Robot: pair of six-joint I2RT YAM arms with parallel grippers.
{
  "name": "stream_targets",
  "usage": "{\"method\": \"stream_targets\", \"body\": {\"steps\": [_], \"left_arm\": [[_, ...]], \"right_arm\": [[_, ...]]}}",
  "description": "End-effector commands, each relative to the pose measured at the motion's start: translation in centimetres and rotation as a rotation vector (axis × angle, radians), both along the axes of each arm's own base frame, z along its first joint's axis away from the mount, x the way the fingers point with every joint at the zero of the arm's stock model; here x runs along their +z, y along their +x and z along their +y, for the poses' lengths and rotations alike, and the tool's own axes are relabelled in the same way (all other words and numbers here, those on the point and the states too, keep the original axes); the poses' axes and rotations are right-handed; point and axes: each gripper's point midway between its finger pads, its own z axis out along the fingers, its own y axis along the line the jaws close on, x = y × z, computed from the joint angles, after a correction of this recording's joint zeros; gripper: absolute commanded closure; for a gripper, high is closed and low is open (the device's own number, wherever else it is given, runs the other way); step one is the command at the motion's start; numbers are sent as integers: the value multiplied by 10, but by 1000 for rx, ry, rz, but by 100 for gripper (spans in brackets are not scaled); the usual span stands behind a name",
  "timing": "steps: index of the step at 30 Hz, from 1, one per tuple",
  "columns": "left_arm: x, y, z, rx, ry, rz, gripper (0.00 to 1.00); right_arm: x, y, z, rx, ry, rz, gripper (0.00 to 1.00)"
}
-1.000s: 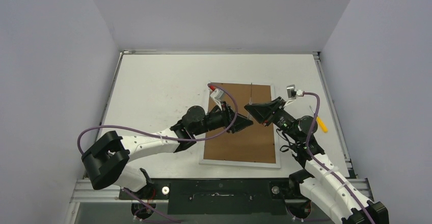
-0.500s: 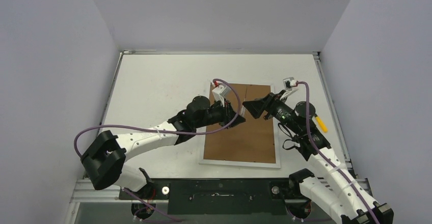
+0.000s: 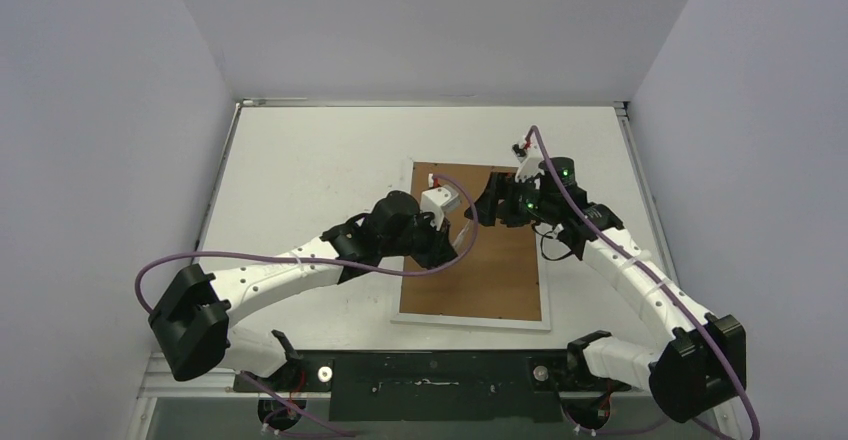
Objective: Take the photo out of the frame
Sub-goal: Adjust the screwdriver.
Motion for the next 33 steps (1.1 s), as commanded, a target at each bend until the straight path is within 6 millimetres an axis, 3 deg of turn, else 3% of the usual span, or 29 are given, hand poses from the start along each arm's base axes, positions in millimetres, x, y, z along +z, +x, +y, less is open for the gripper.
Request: {"method": "stream_targets", "body": {"steps": [1, 4, 9, 12, 15, 17, 19, 21, 26, 33], "left_arm": [[13, -1, -1, -45, 6, -71, 100], [12, -5, -1, -74, 26, -78, 100], [13, -5, 4, -64, 36, -105, 99], [16, -7, 3, -74, 8, -110, 98], [19, -5, 4, -41, -27, -96, 91], [30, 4, 7, 15, -123, -63, 73], [46, 5, 9, 31, -278, -20, 44], [65, 6, 15, 60, -436, -2, 33], [93, 5, 20, 88, -656, 38, 30], [100, 8, 20, 129, -754, 104, 30]], "right_arm": [[4, -13, 19, 103, 94, 51, 29], [0, -16, 23, 129, 118, 86, 37], [-12, -22, 24, 164, 163, 169, 78], [-12, -24, 23, 186, 233, 200, 94], [-10, -22, 16, 149, 277, 193, 95], [-8, -20, 10, 92, 313, 198, 95], [0, -17, 8, 46, 381, 190, 95], [13, -14, 7, -3, 465, 159, 95], [26, -11, -1, -160, 612, 159, 95], [42, -12, -1, -223, 696, 143, 95]]}}
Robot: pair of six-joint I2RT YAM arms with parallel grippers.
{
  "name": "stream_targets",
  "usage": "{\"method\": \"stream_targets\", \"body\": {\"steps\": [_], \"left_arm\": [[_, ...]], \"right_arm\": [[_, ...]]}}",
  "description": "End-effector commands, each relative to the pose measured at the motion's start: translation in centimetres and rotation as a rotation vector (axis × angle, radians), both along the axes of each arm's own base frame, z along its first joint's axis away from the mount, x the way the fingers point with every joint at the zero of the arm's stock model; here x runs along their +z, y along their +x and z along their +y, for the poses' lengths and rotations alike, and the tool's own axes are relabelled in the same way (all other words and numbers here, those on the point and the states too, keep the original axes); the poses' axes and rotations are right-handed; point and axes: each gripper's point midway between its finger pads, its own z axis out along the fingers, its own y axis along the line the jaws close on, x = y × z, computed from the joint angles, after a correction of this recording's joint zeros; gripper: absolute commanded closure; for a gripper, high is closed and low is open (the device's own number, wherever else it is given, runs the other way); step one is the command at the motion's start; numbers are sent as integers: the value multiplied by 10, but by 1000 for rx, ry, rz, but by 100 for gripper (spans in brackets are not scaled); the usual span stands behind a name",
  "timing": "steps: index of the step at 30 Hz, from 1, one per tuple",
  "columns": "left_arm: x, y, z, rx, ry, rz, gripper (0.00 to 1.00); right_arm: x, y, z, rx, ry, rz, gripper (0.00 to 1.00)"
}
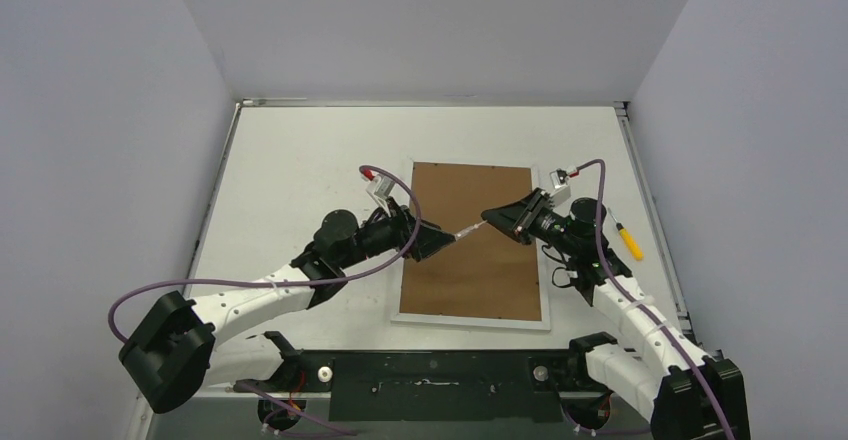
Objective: Take the photo out of the frame
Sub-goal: Adjust the screwdriver.
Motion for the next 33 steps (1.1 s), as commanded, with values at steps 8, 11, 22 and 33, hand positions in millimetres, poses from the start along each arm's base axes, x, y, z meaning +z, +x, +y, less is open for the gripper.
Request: {"method": "stream_targets", "body": {"steps": [8, 11, 22, 33], "left_arm": [[33, 2, -9, -23, -157, -26, 32], [30, 6, -6, 2, -135, -37, 33], [36, 4, -11, -25, -160, -26, 47], [35, 7, -15, -31, -151, -1, 100]], "right_arm": [[43, 2, 29, -3, 152, -40, 95], [46, 1, 31, 0, 161, -36, 95], [48, 3, 38, -13, 206, -29, 95], [41, -3, 52, 0, 201, -18, 95]]}}
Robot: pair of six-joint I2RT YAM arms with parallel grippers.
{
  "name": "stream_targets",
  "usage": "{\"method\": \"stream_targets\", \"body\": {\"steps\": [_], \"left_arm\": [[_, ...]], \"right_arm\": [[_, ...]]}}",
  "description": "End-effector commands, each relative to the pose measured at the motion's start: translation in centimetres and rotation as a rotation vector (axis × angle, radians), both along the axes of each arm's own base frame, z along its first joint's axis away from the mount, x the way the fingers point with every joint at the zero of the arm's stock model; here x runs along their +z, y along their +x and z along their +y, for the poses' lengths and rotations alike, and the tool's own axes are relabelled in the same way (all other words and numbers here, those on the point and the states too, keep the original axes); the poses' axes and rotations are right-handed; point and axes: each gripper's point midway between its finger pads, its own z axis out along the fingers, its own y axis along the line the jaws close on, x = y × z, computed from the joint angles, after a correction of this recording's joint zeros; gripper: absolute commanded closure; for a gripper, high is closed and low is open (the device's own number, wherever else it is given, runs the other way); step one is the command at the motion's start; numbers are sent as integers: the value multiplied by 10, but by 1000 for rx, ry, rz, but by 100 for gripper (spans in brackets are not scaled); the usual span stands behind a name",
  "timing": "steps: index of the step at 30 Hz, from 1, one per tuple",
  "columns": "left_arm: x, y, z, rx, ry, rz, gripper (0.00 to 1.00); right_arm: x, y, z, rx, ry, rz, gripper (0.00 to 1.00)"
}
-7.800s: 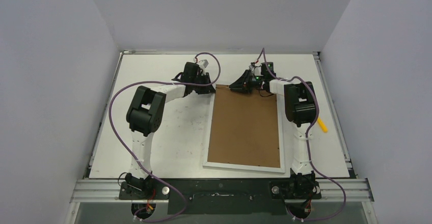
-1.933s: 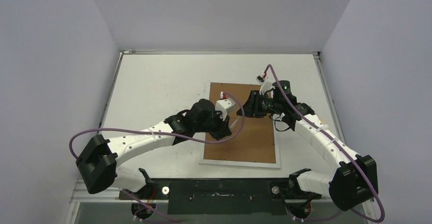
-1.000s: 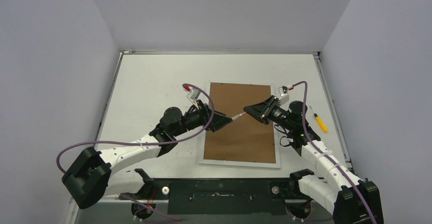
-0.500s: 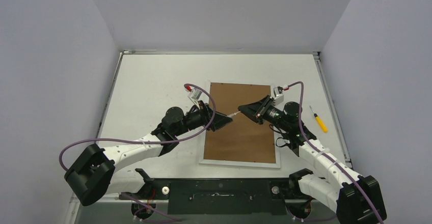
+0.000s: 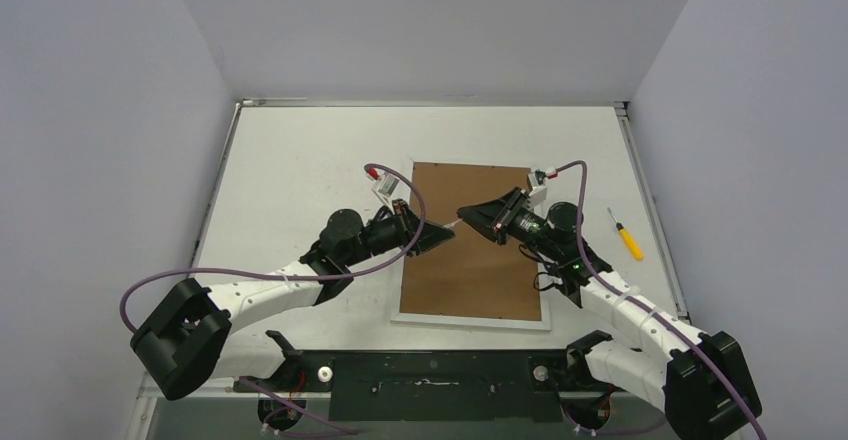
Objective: Take the photo out of the frame
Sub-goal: Adjust the screwdriver.
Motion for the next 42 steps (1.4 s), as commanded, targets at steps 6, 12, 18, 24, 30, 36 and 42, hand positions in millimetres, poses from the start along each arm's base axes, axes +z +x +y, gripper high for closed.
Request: {"method": "stream_targets", "body": {"steps": [6, 12, 18, 24, 30, 36, 42], "left_arm": [[23, 7, 5, -34, -27, 14, 100], [20, -1, 33, -157, -43, 111, 100], [16, -18, 44, -246, 24, 106, 100], [13, -17, 48, -224, 95, 47, 100], [4, -17, 49, -140, 251, -147, 100], [19, -30, 54, -86, 226, -376, 100], [20, -39, 49, -134, 205, -378, 100]], "right_arm": [[0, 9, -8, 39, -102, -117, 23], [-15, 8, -33, 246, -267, -194, 14], [-11, -2, -23, 403, -217, -208, 14], [-4, -2, -15, 416, -146, -159, 26], [-25, -15, 1, 457, -118, -29, 38], [-23, -44, 19, 563, -56, -25, 46], [-8, -55, 20, 589, 20, -52, 51]]}}
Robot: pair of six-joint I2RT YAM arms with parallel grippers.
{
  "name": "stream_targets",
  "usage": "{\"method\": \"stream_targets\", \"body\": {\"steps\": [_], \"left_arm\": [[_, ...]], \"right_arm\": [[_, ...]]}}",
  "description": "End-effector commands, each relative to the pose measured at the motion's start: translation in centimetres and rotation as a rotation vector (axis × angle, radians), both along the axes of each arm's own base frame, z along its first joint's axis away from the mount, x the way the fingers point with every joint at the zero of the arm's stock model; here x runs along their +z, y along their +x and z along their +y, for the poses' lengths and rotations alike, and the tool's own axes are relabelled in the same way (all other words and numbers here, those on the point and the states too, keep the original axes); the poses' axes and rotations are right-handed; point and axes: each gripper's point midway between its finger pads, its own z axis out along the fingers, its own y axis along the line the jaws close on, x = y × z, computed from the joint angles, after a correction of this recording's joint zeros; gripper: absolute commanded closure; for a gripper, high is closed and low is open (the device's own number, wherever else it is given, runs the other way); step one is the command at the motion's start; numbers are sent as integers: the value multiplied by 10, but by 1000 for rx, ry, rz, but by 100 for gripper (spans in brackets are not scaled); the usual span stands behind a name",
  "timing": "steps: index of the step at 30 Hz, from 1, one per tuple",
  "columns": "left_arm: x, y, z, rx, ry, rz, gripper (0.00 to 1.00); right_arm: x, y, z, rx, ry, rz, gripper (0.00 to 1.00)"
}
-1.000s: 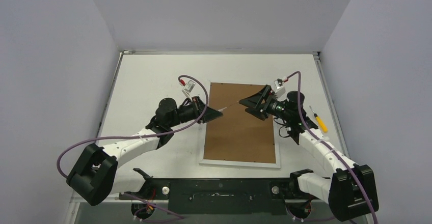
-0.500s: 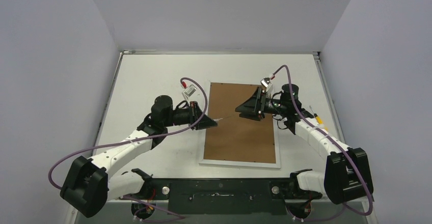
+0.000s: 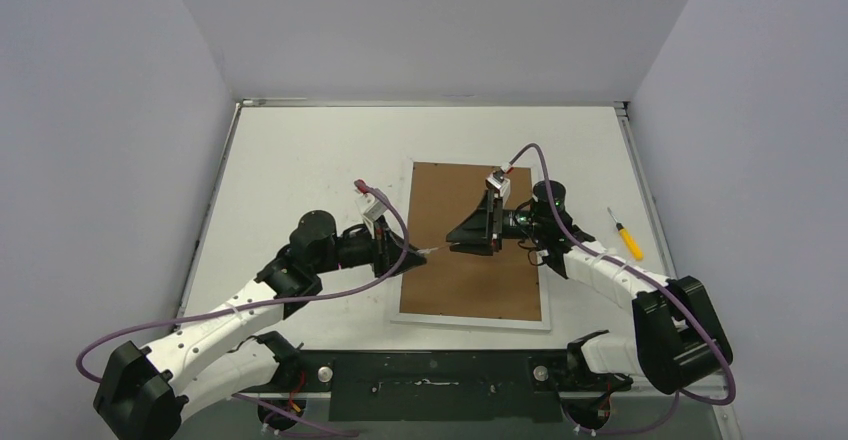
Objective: Take the photo out of the frame
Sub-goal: Adjust the screwdriver.
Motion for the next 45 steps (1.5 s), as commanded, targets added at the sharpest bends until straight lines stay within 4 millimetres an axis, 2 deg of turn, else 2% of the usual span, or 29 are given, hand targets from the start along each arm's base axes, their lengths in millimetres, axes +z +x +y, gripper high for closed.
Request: {"method": "stream_targets", "body": {"steps": [1, 5, 10, 16, 24, 28, 34, 38, 40, 42, 43, 44, 45], "left_arm": [[25, 7, -3, 10, -60, -123, 100], [29, 4, -2, 2, -77, -135, 100], [33, 1, -3, -14, -92, -146, 100], [36, -3, -6, -46, -108, -147, 100], [36, -11, -11, -112, -99, -130, 100], [35, -11, -11, -115, -92, -126, 100], [35, -11, -12, -120, -89, -121, 100], [35, -10, -12, -115, -81, -111, 98], [35, -7, -11, -94, -76, -75, 73], [37, -5, -10, -79, -82, -32, 46], [39, -4, -9, -73, -88, -8, 28], [41, -2, -9, -59, -95, 28, 22], [44, 1, -8, -47, -113, 60, 20]], "right_arm": [[29, -12, 2, 47, 107, -68, 52], [39, -19, 0, 66, 136, -72, 60], [52, -29, -2, 91, 182, -71, 61], [53, -34, -3, 110, 187, -63, 69], [55, -34, -2, 116, 195, -65, 68], [57, -35, -3, 120, 198, -64, 73], [53, -35, -3, 118, 190, -56, 93], [55, -36, -3, 118, 192, -86, 95], [56, -35, -3, 111, 176, -124, 95], [47, -30, -3, 100, 118, -181, 95], [44, -28, -3, 94, 88, -220, 95], [42, -24, -3, 83, 59, -250, 95], [41, -21, -3, 74, 40, -285, 95]]}}
